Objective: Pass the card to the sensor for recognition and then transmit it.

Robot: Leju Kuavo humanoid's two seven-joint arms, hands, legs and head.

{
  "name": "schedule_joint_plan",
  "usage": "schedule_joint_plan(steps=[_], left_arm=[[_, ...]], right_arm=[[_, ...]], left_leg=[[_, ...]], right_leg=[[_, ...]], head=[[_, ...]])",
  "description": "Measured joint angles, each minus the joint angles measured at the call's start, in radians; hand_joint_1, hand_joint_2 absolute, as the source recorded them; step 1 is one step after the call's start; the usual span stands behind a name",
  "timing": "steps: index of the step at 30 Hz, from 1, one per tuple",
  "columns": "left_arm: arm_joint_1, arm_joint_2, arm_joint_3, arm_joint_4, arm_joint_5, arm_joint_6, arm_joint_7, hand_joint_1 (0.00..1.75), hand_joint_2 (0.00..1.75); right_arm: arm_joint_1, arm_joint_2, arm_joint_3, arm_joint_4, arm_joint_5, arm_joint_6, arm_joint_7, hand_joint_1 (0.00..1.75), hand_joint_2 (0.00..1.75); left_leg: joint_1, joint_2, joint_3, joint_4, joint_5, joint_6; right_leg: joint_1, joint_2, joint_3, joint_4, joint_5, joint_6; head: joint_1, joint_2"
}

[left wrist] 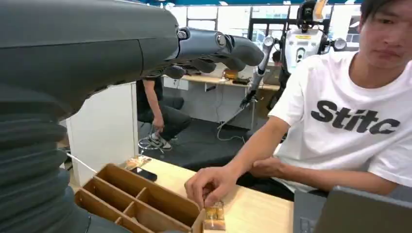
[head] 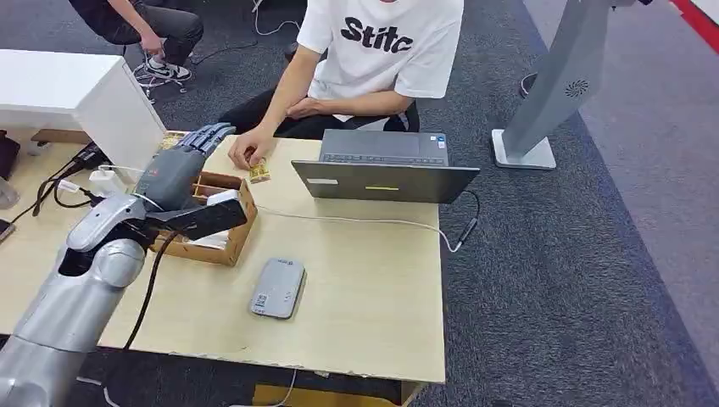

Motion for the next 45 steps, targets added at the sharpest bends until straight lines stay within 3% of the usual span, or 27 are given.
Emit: schedule_joint_plan(steps=[16, 22, 45], left_arm=[[0.101, 0.215, 0.0, -0.107, 0.103, -0.049, 0.006, 0.0, 1.75], [0.129, 0.265, 0.0, -0.109, 0.108, -0.05, 0.006, 0.0, 1.75], [0.172, 0.297, 0.0, -0.121, 0.117, -0.078, 0.021, 0.0, 1.75]], right_arm=[[0.001, 0.0, -0.03, 0.0, 0.031, -0.002, 0.002, 0.0, 1.75], [0.001, 0.0, -0.039, 0.0, 0.034, -0.003, 0.003, 0.0, 1.75], [0.0, 0.0, -0.041, -0.001, 0.067, -0.001, 0.003, 0.0, 1.75]], left_leg=[[0.0, 0.0, 0.0, 0.0, 0.0, 0.0], [0.0, 0.0, 0.0, 0.0, 0.0, 0.0], [0.0, 0.0, -0.001, 0.0, 0.0, 0.0]], right_leg=[[0.0, 0.0, -0.001, 0.0, 0.0, 0.0], [0.0, 0.0, -0.001, 0.0, 0.0, 0.0], [0.0, 0.0, -0.001, 0.0, 0.0, 0.0]], head=[[0.0, 0.0], [0.0, 0.0], [0.0, 0.0]])
